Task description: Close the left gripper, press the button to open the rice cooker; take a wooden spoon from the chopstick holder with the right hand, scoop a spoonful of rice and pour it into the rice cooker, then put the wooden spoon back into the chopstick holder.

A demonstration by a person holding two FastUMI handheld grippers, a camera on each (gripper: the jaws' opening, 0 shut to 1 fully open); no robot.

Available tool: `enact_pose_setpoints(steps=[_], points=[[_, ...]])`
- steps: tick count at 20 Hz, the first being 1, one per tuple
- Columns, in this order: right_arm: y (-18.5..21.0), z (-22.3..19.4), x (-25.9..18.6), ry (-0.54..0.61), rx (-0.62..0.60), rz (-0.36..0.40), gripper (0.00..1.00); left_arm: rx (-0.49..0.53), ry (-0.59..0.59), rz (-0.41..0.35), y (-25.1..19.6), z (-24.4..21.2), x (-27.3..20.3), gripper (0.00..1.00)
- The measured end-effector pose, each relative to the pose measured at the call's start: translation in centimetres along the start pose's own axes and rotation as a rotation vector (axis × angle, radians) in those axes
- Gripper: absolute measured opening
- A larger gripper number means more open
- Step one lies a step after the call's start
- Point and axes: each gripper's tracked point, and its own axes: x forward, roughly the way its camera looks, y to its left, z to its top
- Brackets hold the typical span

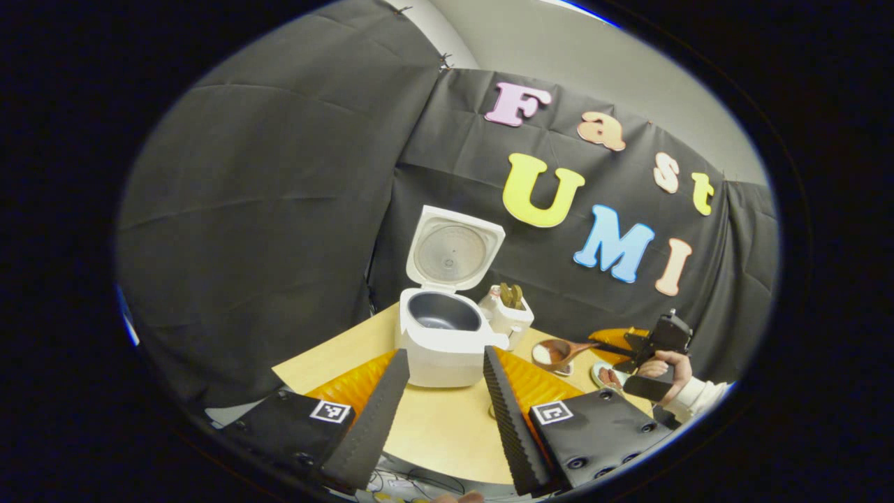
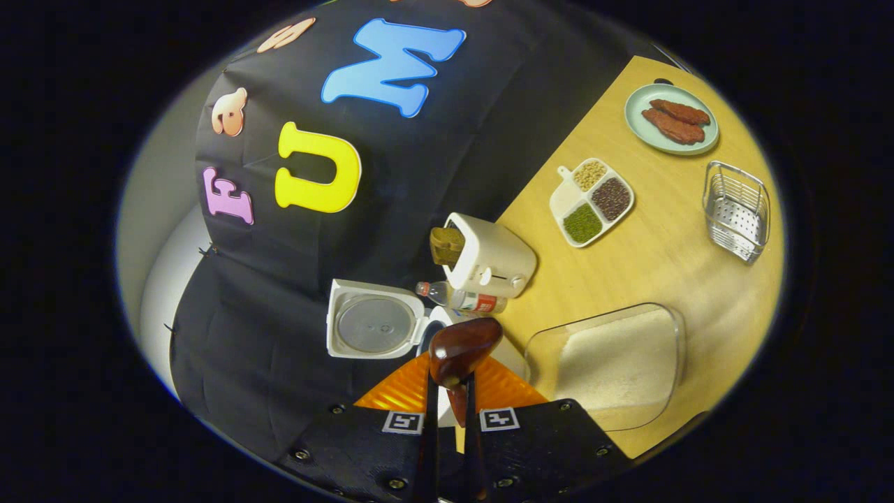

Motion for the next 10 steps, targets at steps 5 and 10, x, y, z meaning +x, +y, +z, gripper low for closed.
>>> enact_pose_setpoints(steps=[5, 10], points=[[6.5, -2.6, 6.8, 0.023, -0.161, 0.019, 0.15, 0.004, -0.025, 0.017, 3.2, 0.5, -0.3, 0.73], [8.7, -5.7, 14.6, 0.047, -0.397, -0.049, 0.15, -0.034, -0.043, 0.044, 7.1, 0.9, -0.7, 0.79]])
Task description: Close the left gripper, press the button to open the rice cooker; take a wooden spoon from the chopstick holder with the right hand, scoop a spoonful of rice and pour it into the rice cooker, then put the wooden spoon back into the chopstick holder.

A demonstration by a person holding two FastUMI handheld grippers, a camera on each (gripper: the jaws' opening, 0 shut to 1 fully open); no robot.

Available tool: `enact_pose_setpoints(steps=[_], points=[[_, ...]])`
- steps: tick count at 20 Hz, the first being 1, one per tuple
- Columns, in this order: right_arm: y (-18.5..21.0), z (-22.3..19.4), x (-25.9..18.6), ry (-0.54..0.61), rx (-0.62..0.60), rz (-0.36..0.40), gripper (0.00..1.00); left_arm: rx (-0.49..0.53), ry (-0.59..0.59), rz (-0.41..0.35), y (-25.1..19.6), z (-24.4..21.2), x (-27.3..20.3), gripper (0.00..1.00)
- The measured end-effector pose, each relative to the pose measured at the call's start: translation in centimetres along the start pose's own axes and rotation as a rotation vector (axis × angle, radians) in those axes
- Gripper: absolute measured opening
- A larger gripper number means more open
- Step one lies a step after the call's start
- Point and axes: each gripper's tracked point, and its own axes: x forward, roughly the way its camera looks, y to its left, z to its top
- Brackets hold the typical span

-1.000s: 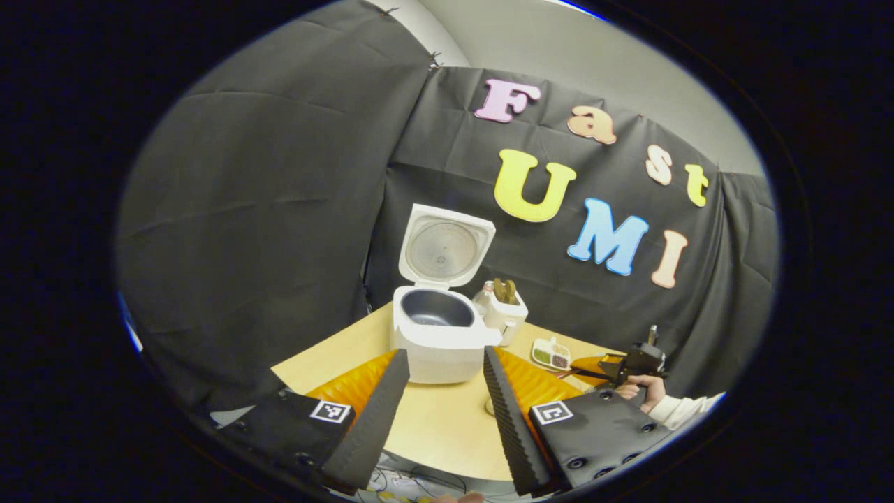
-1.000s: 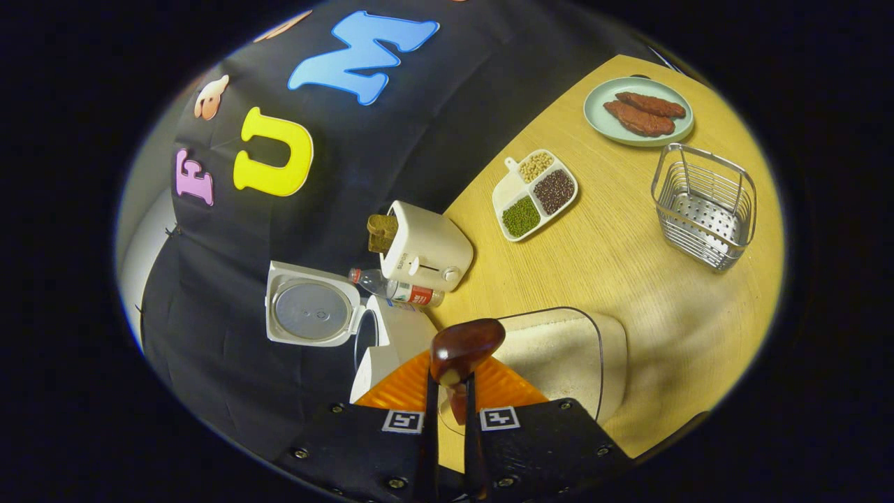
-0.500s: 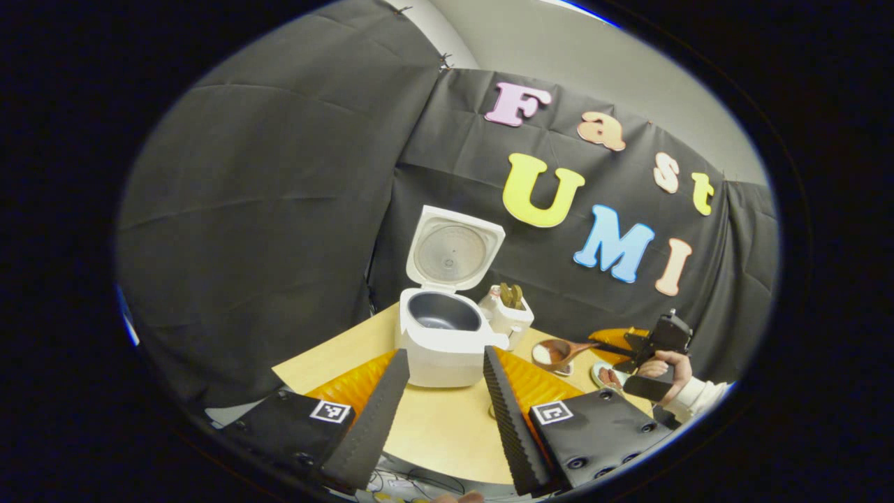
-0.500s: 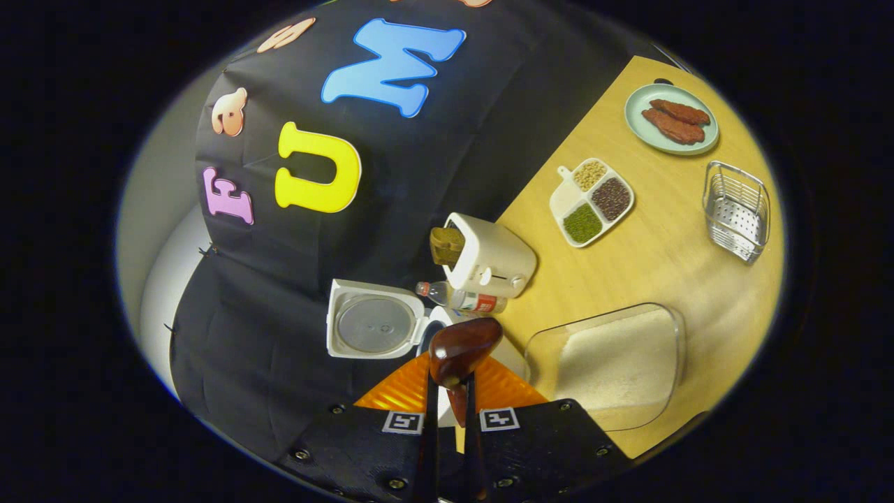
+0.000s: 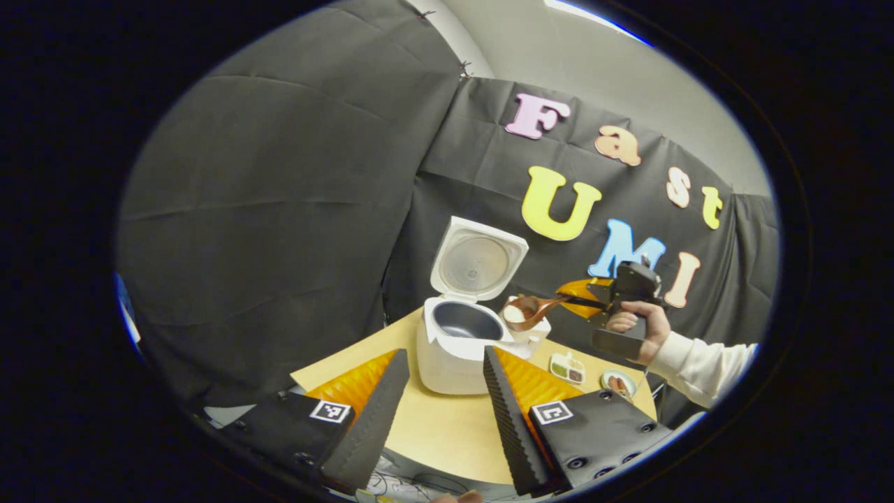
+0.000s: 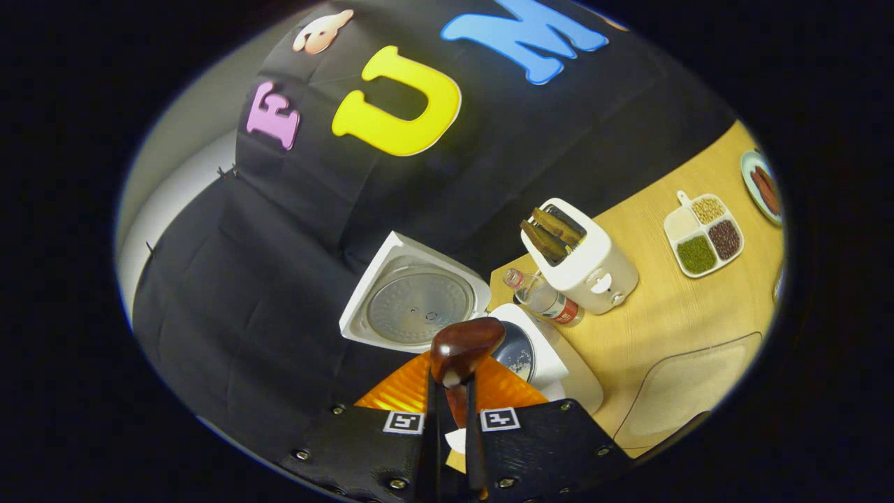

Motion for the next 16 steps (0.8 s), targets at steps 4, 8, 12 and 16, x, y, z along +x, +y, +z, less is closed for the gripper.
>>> enact_pose_setpoints(steps=[4, 8, 12, 16], points=[[-0.3, -3.3, 6.4, 0.065, -0.085, -0.09, 0.15, -0.017, 0.01, 0.034, 3.6, -0.6, -0.4, 0.79], [-1.5, -5.6, 10.0, 0.101, -0.208, -0.193, 0.15, -0.024, 0.014, 0.039, 4.7, -1.5, -1.0, 0.79], [-0.9, -6.1, 10.5, 0.094, -0.438, -0.233, 0.15, -0.067, 0.04, 0.046, 5.4, -3.8, -1.3, 0.73], [-0.4, -6.4, 10.6, 0.084, -0.606, -0.251, 0.14, -0.075, 0.066, 0.055, 6.3, -5.5, -1.5, 0.73]])
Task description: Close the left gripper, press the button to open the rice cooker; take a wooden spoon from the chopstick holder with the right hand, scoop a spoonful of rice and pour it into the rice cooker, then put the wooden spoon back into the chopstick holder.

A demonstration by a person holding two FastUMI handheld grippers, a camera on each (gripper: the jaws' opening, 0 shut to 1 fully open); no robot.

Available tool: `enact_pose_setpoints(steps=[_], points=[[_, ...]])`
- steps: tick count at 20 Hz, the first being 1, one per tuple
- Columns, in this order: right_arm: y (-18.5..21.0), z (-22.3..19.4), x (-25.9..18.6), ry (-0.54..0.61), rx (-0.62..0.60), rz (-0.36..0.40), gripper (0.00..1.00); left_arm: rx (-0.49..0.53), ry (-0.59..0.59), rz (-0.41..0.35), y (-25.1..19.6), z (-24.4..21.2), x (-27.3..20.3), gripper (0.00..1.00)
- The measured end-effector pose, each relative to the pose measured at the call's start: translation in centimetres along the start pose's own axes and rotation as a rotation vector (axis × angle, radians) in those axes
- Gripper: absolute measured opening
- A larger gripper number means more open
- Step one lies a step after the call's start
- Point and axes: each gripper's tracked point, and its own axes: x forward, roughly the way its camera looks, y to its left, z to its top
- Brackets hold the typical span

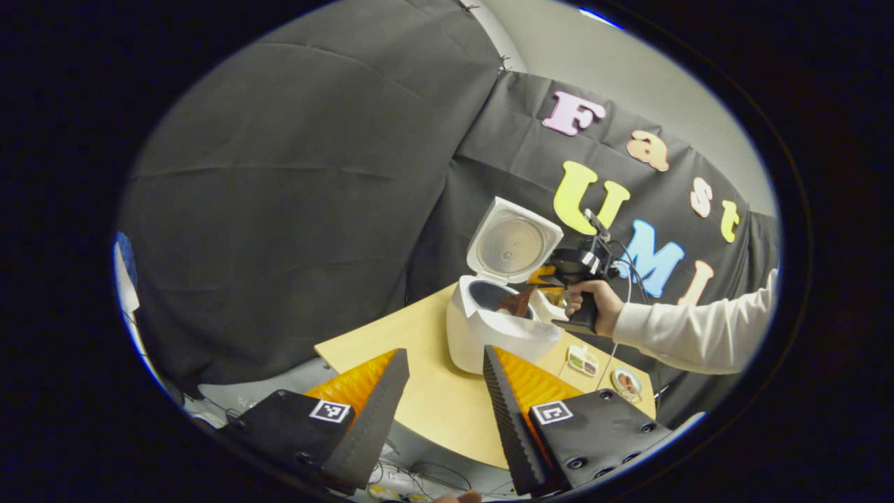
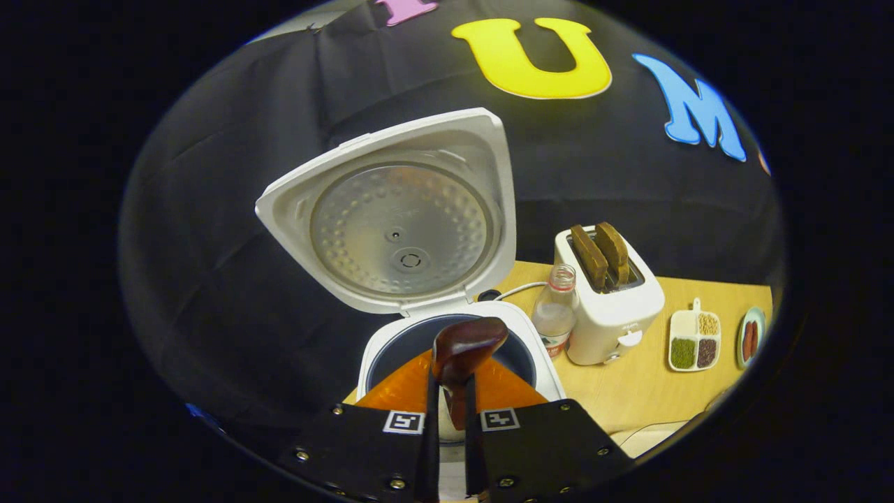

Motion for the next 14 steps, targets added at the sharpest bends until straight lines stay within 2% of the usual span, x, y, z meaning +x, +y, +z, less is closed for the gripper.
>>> enact_pose_setpoints(steps=[3, 5, 6, 8, 9, 12, 14], points=[[-0.1, -0.4, -0.1, -0.036, -0.137, -0.028, 0.15, 0.003, -0.004, 0.003, 0.6, 0.1, -0.5, 0.86], [0.4, -0.8, -0.1, -0.049, -0.224, -0.022, 0.15, 0.002, 0.0, 0.005, 1.0, -0.2, -0.6, 0.85], [1.0, -1.2, -0.5, -0.057, -0.273, -0.013, 0.14, 0.003, 0.006, 0.006, 1.2, -0.4, -0.5, 0.73], [1.9, -1.7, -1.4, -0.087, -0.4, -0.01, 0.15, 0.003, 0.016, 0.006, 1.4, -0.9, -0.8, 0.73], [2.5, -2.2, -1.8, -0.107, -0.474, -0.005, 0.15, 0.003, 0.017, 0.007, 1.6, -1.0, -0.9, 0.85], [4.6, -4.0, -2.8, -0.161, -0.746, 0.013, 0.15, 0.002, 0.03, 0.002, 1.3, -1.5, -1.0, 0.81], [5.6, -5.7, -3.2, -0.159, -0.818, 0.033, 0.15, 0.004, 0.046, -0.001, 1.3, -2.3, -1.3, 0.79]])
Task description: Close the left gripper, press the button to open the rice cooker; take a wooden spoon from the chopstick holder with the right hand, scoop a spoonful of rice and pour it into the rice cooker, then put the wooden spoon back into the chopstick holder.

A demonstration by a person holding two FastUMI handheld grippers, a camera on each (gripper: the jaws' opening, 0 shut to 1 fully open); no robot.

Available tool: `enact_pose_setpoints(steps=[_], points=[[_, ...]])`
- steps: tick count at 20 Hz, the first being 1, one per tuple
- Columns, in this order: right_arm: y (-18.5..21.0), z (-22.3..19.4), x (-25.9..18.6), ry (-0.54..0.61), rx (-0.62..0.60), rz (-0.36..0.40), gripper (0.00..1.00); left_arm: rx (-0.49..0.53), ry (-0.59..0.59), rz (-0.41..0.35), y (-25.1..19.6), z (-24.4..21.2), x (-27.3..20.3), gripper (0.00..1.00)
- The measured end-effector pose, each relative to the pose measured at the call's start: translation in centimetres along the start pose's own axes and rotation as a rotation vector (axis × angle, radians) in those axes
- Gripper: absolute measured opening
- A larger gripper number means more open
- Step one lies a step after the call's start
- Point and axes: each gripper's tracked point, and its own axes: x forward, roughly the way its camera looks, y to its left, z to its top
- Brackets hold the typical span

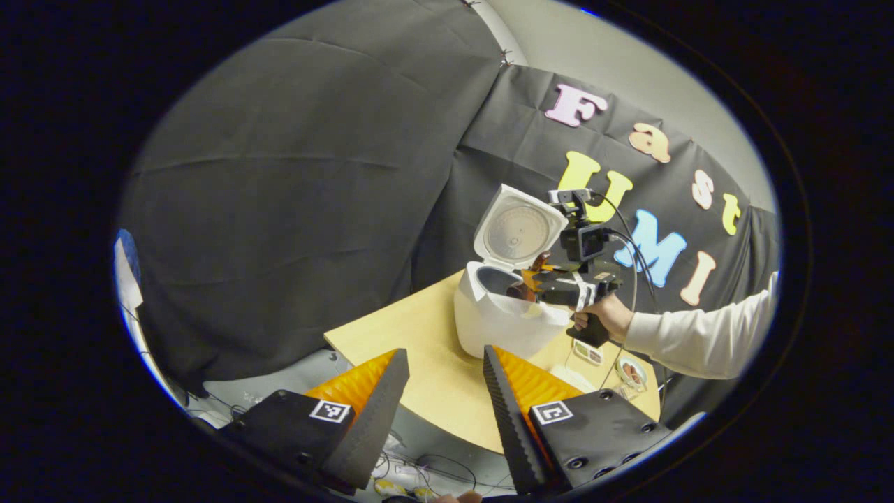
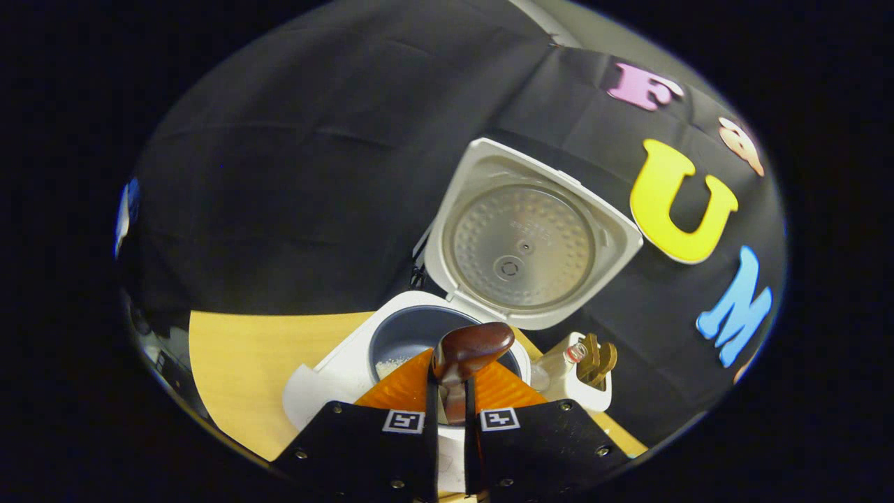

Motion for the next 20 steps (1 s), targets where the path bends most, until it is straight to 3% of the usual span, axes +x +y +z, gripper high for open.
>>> enact_pose_setpoints(steps=[4, 5, 6, 7, 9, 10, 11, 12, 15, 16, 20], points=[[0.0, 1.2, -0.9, 0.013, 0.184, 0.016, 0.15, 0.003, 0.0, -0.014, -0.3, 0.0, -0.5, 0.79], [-0.8, 1.8, -1.4, 0.011, 0.243, 0.015, 0.15, 0.002, -0.005, -0.018, -0.3, 0.1, -0.6, 0.85], [-1.7, 2.2, -1.9, 0.016, 0.298, 0.013, 0.15, -0.001, -0.011, -0.025, -0.5, 0.3, -0.6, 0.85], [-2.8, 2.7, -2.7, 0.012, 0.354, 0.007, 0.15, -0.004, -0.018, -0.033, -0.6, 0.6, -0.7, 0.79], [-5.7, 3.3, -3.7, 0.004, 0.466, -0.012, 0.15, -0.012, -0.033, -0.049, -1.2, 0.9, -0.7, 0.79], [-7.0, 3.6, -4.6, -0.002, 0.516, -0.017, 0.15, -0.016, -0.039, -0.058, -1.4, 1.1, -0.7, 0.85], [-8.2, 3.7, -5.7, -0.005, 0.558, -0.02, 0.15, -0.02, -0.043, -0.069, -1.8, 1.3, -0.5, 0.85], [-9.6, 3.6, -6.7, -0.008, 0.597, -0.026, 0.15, -0.023, -0.046, -0.082, -2.3, 1.2, -0.5, 0.79], [-13.7, 2.1, -10.9, -0.022, 0.689, -0.074, 0.15, -0.007, -0.054, -0.13, -4.6, 1.5, -0.2, 0.79], [-14.9, 0.9, -12.2, -0.02, 0.711, -0.087, 0.15, 0.007, -0.054, -0.142, -5.4, 1.6, -0.1, 0.73], [-18.7, -4.3, -18.2, -0.004, 0.831, -0.102, 0.15, 0.061, -0.06, -0.188, -9.0, 2.2, -0.8, 0.73]])
